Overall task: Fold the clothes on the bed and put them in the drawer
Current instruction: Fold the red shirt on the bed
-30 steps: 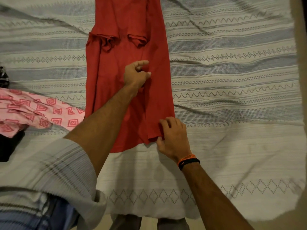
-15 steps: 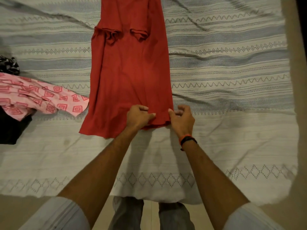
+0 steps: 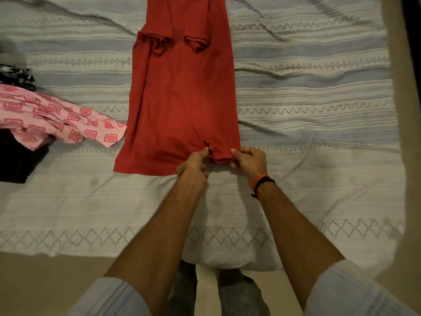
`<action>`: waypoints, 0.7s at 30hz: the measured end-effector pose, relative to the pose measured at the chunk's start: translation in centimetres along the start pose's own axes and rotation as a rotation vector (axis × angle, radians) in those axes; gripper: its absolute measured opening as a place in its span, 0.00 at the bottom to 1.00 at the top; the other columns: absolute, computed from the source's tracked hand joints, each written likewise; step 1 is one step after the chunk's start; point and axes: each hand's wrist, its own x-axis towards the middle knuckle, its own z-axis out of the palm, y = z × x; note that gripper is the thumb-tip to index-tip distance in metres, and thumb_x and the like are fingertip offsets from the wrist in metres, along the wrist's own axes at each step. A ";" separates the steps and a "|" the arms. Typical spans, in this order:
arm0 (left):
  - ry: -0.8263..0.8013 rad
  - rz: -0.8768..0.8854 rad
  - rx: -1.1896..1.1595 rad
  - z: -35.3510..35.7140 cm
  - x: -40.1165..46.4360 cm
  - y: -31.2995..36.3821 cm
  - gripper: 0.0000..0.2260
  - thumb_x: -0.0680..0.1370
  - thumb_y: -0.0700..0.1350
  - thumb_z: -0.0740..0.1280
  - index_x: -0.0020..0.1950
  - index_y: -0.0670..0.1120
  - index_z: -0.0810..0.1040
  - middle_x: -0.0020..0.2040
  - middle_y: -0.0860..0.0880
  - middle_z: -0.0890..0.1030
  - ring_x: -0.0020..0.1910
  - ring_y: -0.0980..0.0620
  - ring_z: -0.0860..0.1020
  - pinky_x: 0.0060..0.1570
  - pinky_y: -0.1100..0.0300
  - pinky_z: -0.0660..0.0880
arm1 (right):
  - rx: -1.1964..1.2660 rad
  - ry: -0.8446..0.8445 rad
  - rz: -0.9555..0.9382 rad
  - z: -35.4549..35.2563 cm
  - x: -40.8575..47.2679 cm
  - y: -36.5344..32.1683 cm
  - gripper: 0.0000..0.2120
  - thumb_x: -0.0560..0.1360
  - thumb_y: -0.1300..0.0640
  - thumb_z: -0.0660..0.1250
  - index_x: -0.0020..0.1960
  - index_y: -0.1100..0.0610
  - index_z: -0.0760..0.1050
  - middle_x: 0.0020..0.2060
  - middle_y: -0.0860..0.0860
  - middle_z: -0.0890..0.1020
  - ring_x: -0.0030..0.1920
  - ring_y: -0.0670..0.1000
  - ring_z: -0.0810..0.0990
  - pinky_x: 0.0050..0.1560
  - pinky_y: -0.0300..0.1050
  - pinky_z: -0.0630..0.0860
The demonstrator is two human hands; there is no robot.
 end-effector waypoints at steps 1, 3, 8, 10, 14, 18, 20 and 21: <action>0.027 -0.008 0.006 -0.4 0.1 -0.1 0.12 0.72 0.47 0.75 0.49 0.47 0.75 0.30 0.51 0.70 0.16 0.58 0.65 0.17 0.69 0.59 | 0.017 0.011 -0.001 -0.2 -0.1 0.1 0.05 0.73 0.60 0.75 0.41 0.59 0.80 0.41 0.58 0.86 0.34 0.51 0.83 0.38 0.45 0.82; 0.077 0.002 -0.003 -1.4 0.0 -0.1 0.08 0.72 0.45 0.73 0.40 0.46 0.74 0.29 0.50 0.72 0.16 0.58 0.66 0.16 0.69 0.60 | 0.034 0.040 -0.012 -0.6 -0.3 0.3 0.06 0.72 0.60 0.76 0.41 0.59 0.79 0.40 0.56 0.85 0.34 0.50 0.84 0.38 0.44 0.82; 0.354 0.350 0.305 -2.8 -2.6 -1.4 0.08 0.70 0.44 0.77 0.42 0.42 0.81 0.37 0.50 0.80 0.36 0.49 0.78 0.40 0.59 0.76 | -0.103 0.150 -0.106 -0.4 -1.1 1.3 0.09 0.70 0.58 0.78 0.45 0.61 0.81 0.36 0.54 0.86 0.31 0.47 0.84 0.33 0.37 0.81; 0.397 0.568 0.388 -2.8 -3.2 -1.8 0.09 0.70 0.41 0.76 0.47 0.44 0.79 0.38 0.52 0.77 0.41 0.50 0.78 0.49 0.57 0.77 | -0.173 0.191 -0.148 -0.3 -1.1 1.5 0.11 0.69 0.56 0.79 0.45 0.60 0.81 0.36 0.52 0.85 0.33 0.46 0.84 0.39 0.39 0.82; 0.268 0.987 0.484 -1.6 -2.6 -1.2 0.11 0.70 0.42 0.77 0.48 0.44 0.79 0.36 0.54 0.78 0.35 0.56 0.78 0.45 0.54 0.79 | -0.445 0.278 -0.283 -0.4 -1.2 1.2 0.18 0.67 0.52 0.80 0.51 0.57 0.77 0.43 0.50 0.82 0.44 0.48 0.80 0.49 0.43 0.77; 0.161 0.911 0.760 -0.2 -1.3 0.0 0.23 0.69 0.55 0.78 0.56 0.45 0.77 0.49 0.49 0.82 0.49 0.50 0.80 0.53 0.53 0.78 | -0.529 0.258 -0.528 0.1 -1.2 0.9 0.18 0.69 0.54 0.78 0.53 0.56 0.76 0.50 0.50 0.77 0.49 0.49 0.78 0.50 0.45 0.77; 0.147 0.809 0.887 -0.1 -0.7 0.7 0.22 0.69 0.53 0.78 0.56 0.44 0.77 0.52 0.46 0.83 0.53 0.46 0.80 0.56 0.53 0.77 | -0.555 0.188 -0.486 0.2 -0.8 0.9 0.15 0.69 0.55 0.77 0.52 0.55 0.77 0.50 0.50 0.78 0.48 0.50 0.79 0.51 0.47 0.79; 0.140 0.751 0.937 -0.2 -0.5 0.9 0.21 0.69 0.52 0.79 0.55 0.44 0.77 0.53 0.45 0.82 0.54 0.45 0.80 0.56 0.53 0.77 | -0.554 0.164 -0.437 0.2 -0.6 0.8 0.13 0.69 0.57 0.77 0.50 0.55 0.78 0.49 0.50 0.79 0.47 0.49 0.79 0.52 0.47 0.80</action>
